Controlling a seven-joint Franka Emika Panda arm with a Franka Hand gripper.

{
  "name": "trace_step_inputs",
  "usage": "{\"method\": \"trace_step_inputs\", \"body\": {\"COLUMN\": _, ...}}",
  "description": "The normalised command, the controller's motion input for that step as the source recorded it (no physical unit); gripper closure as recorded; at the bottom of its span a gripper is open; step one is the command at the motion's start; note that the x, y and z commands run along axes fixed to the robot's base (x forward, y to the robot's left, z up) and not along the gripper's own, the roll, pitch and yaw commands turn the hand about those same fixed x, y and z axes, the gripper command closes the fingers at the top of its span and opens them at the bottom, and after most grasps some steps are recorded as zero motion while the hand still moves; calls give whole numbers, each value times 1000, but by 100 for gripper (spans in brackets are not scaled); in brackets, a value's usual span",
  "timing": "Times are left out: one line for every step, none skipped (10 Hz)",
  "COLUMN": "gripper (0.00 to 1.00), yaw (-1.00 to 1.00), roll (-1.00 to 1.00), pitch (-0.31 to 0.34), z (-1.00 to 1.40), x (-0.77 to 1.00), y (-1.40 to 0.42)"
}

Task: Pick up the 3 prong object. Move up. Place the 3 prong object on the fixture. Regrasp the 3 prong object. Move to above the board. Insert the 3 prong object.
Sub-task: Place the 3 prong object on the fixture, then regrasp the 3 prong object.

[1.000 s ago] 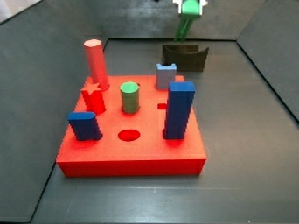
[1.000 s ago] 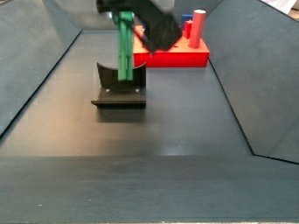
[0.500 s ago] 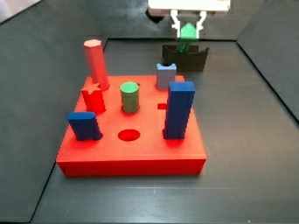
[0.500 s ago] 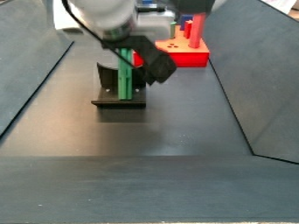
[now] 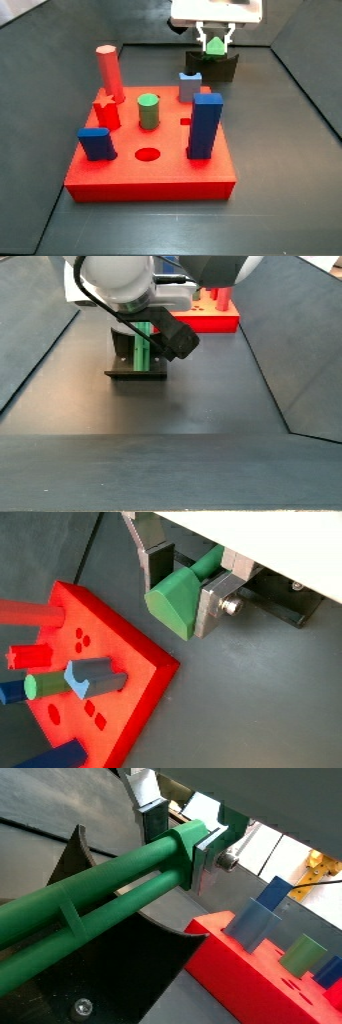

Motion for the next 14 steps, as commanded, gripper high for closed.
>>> {"method": "trace_step_inputs", "body": {"gripper": 100, "yaw": 4, "roll": -55, "pitch": -60, "z": -332, "x": 47, "y": 62}}
{"method": "trace_step_inputs", "body": {"gripper": 100, "yaw": 5, "roll": -55, "pitch": -60, "z": -331, "x": 47, "y": 63}}
{"method": "trace_step_inputs", "body": {"gripper": 0, "yaw": 0, "roll": 0, "pitch": 0, "z": 0, "x": 0, "y": 0}}
{"method": "trace_step_inputs", "body": {"gripper": 0, "yaw": 8, "roll": -77, "pitch": 11, "z": 1000, "x": 0, "y": 0}}
{"method": "trace_step_inputs", "body": {"gripper": 0, "yaw": 13, "roll": -67, "pitch": 9, "z": 1000, "x": -3, "y": 5}}
{"method": "trace_step_inputs", "body": {"gripper": 0, "yaw": 16, "roll": -41, "pitch": 11, "z": 1000, "x": -14, "y": 9}}
{"method": "trace_step_inputs", "body": {"gripper": 0, "yaw": 13, "roll": -15, "pitch": 16, "z": 1000, "x": -21, "y": 7}}
{"method": "trace_step_inputs", "body": {"gripper": 0, "yaw": 12, "roll": 5, "pitch": 24, "z": 1000, "x": -28, "y": 10}}
{"method": "trace_step_inputs", "body": {"gripper": 0, "yaw": 7, "roll": 22, "pitch": 32, "z": 844, "x": -37, "y": 12}}
{"method": "trace_step_inputs", "body": {"gripper": 0, "yaw": 1, "roll": 31, "pitch": 39, "z": 650, "x": -40, "y": 12}}
{"method": "trace_step_inputs", "body": {"gripper": 0, "yaw": -3, "roll": 40, "pitch": 46, "z": 456, "x": -33, "y": 9}}
{"method": "trace_step_inputs", "body": {"gripper": 0, "yaw": -7, "roll": 44, "pitch": 56, "z": 265, "x": -27, "y": 9}}
{"method": "trace_step_inputs", "body": {"gripper": 0, "yaw": 15, "roll": 1000, "pitch": 65, "z": 786, "x": 146, "y": -629}}
{"method": "trace_step_inputs", "body": {"gripper": 0, "yaw": 14, "roll": 1000, "pitch": 65, "z": 719, "x": 147, "y": -602}}
